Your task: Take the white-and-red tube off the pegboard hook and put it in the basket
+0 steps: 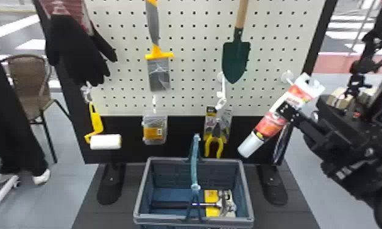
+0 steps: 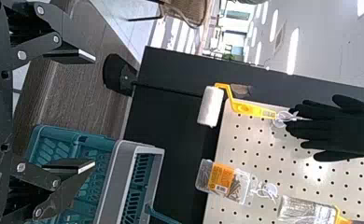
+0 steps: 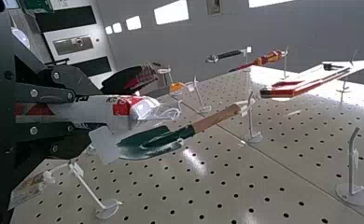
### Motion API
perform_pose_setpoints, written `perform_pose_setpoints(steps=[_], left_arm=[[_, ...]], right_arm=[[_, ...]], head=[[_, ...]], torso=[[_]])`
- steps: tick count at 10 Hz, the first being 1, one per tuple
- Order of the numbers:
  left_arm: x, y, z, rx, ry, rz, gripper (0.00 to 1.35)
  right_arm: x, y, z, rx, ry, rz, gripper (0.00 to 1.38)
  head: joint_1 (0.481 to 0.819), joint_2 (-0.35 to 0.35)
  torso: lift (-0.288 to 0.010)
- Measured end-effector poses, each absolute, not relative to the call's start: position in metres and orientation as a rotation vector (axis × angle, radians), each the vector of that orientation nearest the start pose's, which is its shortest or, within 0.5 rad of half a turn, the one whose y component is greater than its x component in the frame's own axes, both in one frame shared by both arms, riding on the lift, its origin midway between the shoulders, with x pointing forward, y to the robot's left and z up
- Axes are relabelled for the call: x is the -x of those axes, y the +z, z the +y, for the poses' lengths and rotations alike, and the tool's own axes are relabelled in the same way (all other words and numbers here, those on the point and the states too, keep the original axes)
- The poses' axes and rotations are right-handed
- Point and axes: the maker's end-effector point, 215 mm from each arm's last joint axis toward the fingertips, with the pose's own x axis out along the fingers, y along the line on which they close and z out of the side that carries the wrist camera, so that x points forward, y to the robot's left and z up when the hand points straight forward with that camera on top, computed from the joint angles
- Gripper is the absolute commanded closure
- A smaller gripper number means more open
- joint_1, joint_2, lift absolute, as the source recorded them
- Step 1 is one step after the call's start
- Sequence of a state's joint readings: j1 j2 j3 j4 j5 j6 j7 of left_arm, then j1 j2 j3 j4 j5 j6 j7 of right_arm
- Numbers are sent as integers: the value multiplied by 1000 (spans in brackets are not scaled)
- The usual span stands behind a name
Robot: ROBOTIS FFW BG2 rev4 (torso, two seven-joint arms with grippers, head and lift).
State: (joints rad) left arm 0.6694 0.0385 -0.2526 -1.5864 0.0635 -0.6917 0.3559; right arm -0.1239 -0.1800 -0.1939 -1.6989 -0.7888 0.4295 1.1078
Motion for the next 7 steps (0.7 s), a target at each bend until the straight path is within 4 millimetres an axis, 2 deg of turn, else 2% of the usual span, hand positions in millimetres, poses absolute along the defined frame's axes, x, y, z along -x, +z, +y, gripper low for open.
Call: perform_pose_setpoints(steps=[3, 7], left_arm=[[-313, -444, 187, 185, 172, 5, 478], [-314, -444, 186, 189, 171, 6, 478]], right_arm=[[-506, -188, -163, -654, 1099, -220, 1088], [-508, -240, -156, -734, 1063, -137, 1088]], head=[[549, 0], [549, 0]], torso=[[-100], [-100]])
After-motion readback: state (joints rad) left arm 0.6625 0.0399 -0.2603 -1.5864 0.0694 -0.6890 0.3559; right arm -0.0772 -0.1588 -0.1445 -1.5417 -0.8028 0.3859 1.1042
